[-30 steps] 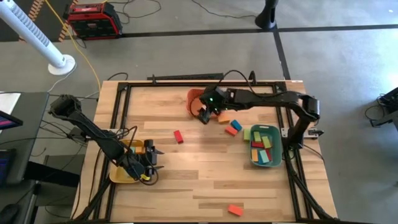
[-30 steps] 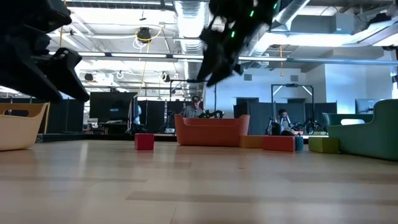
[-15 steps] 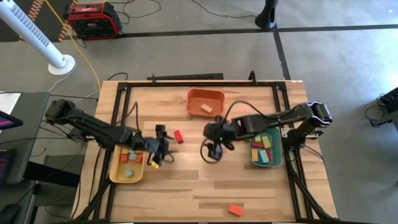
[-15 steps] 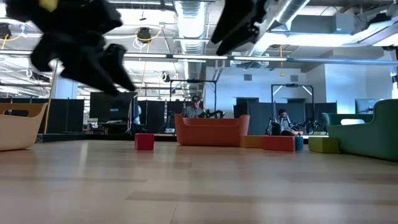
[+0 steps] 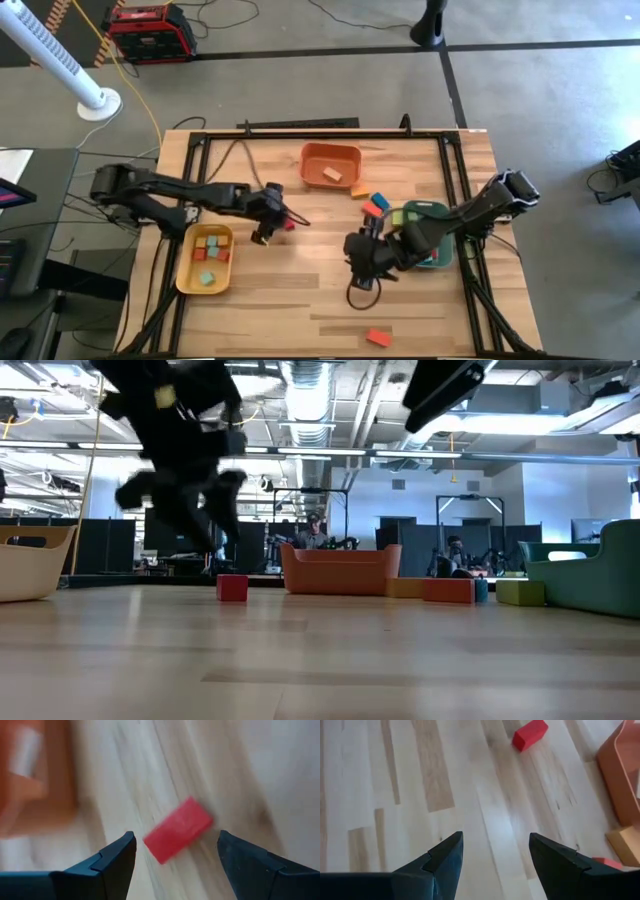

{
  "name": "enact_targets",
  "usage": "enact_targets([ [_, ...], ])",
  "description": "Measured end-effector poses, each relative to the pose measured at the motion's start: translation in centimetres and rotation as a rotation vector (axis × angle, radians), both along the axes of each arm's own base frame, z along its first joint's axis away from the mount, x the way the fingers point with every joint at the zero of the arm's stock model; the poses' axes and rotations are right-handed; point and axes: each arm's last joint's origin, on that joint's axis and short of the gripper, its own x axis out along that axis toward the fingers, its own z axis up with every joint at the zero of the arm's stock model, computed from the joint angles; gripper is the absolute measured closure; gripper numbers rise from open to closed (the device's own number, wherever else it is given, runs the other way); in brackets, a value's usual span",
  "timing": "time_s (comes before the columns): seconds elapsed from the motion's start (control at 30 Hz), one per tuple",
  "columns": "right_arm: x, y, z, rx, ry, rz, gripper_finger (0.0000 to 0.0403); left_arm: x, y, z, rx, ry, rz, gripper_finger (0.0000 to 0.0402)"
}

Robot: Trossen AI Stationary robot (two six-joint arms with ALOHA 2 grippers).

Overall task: Sort blocks by size
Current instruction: Put the large red block into the orange bin

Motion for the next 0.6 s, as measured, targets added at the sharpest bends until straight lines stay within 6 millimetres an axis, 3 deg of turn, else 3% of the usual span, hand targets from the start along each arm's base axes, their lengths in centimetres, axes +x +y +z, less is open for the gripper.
enact_targets([
  [0.27,-2.0,3.2,-0.1,-0.018,-0.017,-0.012,0.0147,2.8,0.8,-2.2,0.069,0.292,-0.061,0.0134],
  [0.6,-4.3,5.7,-1.7,-0.04,-0.008,-0.053,0.0147,4.8,1.0,-3.1,0.135,0.354,-0.166,0.0134],
])
